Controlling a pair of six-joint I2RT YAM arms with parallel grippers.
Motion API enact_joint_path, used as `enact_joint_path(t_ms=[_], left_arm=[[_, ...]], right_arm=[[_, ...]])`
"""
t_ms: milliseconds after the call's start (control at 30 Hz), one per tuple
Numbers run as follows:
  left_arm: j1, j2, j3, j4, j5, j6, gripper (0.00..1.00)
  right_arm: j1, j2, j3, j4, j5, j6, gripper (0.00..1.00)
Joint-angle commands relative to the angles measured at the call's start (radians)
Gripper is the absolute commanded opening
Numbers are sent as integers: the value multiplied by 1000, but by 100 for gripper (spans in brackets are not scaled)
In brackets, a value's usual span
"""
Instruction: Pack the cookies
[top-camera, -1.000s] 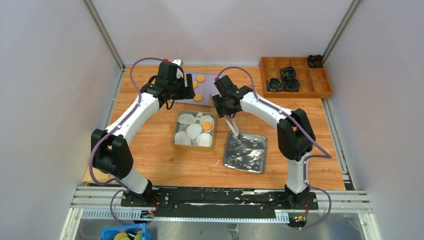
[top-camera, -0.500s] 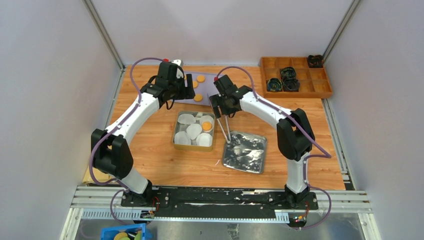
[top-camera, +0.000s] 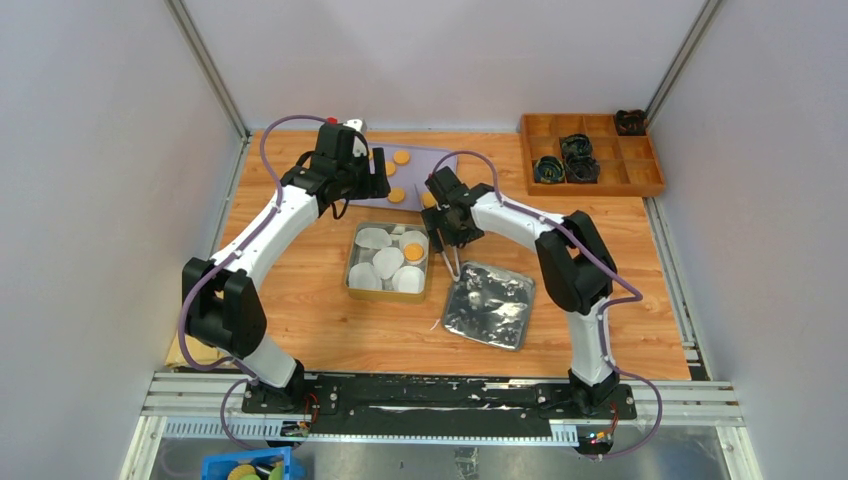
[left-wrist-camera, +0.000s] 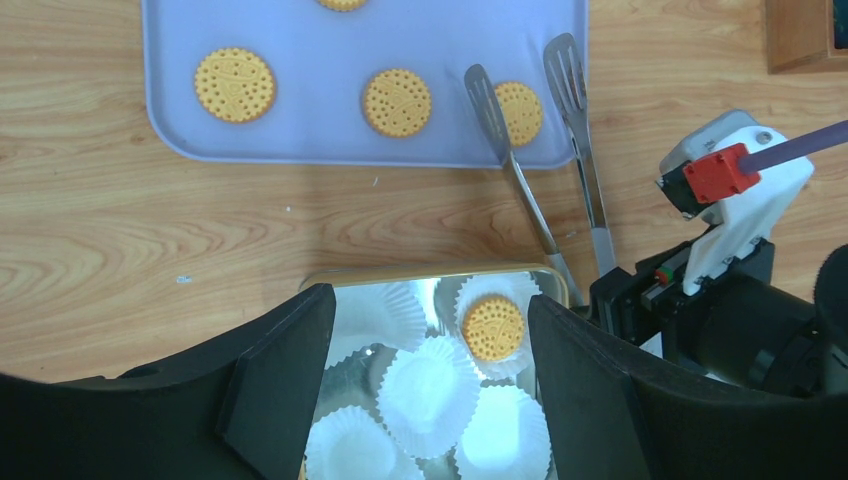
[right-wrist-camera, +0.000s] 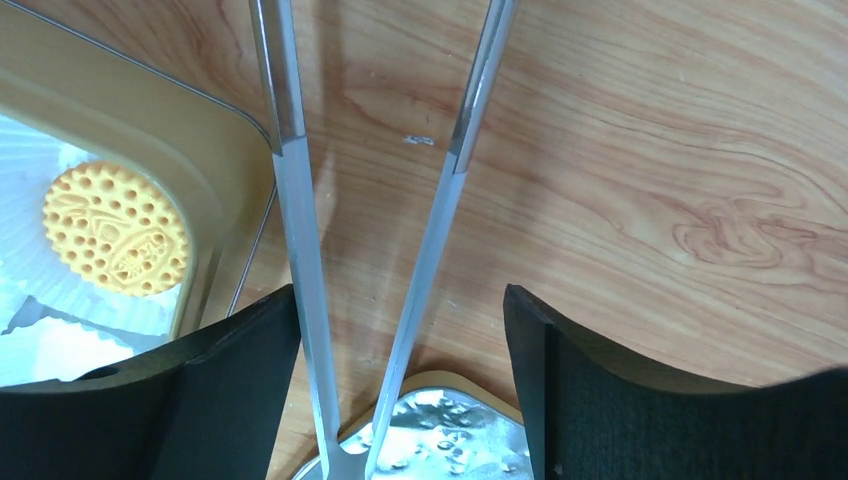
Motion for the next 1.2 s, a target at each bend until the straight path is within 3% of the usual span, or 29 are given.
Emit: enact_joint_path(t_ms=[0,333,467,833,967,1067,1167], left_arm=[[6,-6,19,-1,13,4,77],[6,-6,24,-9,8,11,76],[6,-9,25,-6,9,10,76],[6,-11,30,-11,5,15,76],[6,-6,27,-11,12,14,76],[6,-7,25,-11,7,14,76],[6,-11,27,-11,7,14,76]], right_arm=[[14,54,11,-5,-32,14,76],[16,59,46,-7,-15,5,50],[15,1,34,5,29,-3,28],[15,-120,62,31,29,-62,20],[13,-122,73,30,34,-70,13],[15,-128,67,30,30,-63,1],[13,-165,50,35,29,-59,0]])
